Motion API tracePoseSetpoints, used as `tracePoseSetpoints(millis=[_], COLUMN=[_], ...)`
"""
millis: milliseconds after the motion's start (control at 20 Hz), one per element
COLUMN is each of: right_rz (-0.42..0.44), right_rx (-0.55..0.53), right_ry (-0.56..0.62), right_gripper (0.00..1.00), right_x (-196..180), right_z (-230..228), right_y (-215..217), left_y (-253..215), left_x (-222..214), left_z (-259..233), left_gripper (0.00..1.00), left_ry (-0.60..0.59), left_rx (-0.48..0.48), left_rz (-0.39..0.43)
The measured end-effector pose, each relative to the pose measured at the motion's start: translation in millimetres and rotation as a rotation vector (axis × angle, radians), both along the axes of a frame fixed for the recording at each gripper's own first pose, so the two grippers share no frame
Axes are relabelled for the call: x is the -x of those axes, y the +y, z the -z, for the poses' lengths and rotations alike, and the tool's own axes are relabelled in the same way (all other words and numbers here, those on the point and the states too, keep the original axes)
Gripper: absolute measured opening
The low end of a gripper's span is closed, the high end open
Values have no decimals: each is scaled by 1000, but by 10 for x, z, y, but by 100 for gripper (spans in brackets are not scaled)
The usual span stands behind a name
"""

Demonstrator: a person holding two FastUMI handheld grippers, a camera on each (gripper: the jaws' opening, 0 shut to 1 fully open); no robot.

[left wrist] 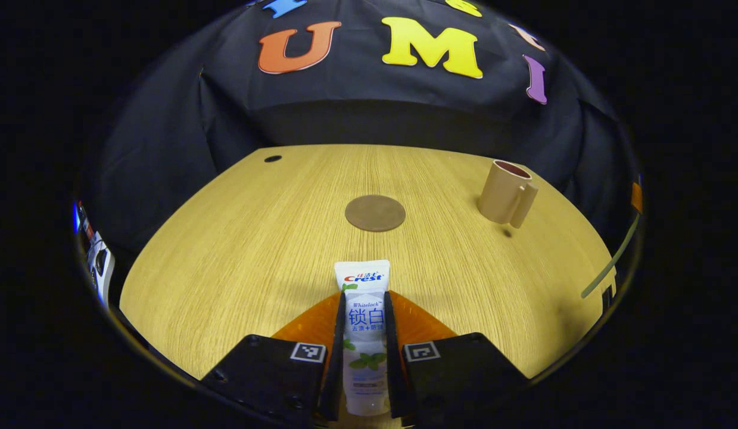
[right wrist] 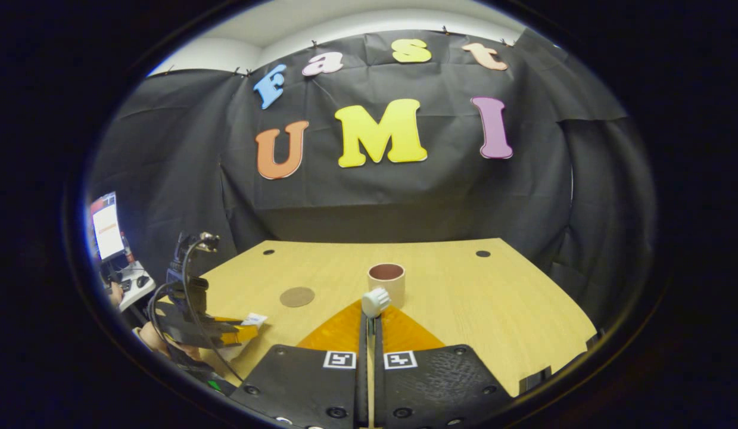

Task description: Put the toothbrush and toothpaste on the desktop into the cup, then pick up the cup and place it on the coaster on the desktop.

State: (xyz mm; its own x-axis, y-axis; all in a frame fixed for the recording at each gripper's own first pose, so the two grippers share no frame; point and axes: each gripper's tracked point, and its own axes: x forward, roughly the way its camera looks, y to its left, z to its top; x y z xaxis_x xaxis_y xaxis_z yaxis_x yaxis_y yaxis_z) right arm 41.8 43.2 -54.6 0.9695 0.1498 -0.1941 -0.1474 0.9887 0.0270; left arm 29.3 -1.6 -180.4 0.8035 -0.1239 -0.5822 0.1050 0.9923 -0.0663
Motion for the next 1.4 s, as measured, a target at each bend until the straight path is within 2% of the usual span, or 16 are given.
tracePoseSetpoints(millis=[250,300,350,450,750,950,1250,1400], right_rz=[-4,-8,-11,-11,-33,-29,-35,-32], right_rx=[17,20,26,37,48,57,43,58], right_ry=[-21,-28,-39,-56,-94,-138,-68,-32], right_gripper=[2,2,2,2,2,1,2,2], right_x=[-136,-170,-234,-358,-968,-1531,-2332,-2554], right_z=[-192,-255,-330,-450,-862,-1083,-727,-487], right_y=[44,67,91,123,248,254,268,269], left_y=[-104,-138,-177,-265,-351,-418,-544,-616], left_x=[-121,-149,-169,-209,-422,-609,-716,-762], left_z=[-779,-892,-983,-1119,-1244,-1203,-1131,-1124], left_gripper=[34,29,34,34,33,33,33,33], left_ry=[-248,-294,-323,-367,-381,-384,-375,-375], left_rx=[26,29,30,51,87,99,98,106], left_rz=[-2,2,7,24,35,29,42,48])
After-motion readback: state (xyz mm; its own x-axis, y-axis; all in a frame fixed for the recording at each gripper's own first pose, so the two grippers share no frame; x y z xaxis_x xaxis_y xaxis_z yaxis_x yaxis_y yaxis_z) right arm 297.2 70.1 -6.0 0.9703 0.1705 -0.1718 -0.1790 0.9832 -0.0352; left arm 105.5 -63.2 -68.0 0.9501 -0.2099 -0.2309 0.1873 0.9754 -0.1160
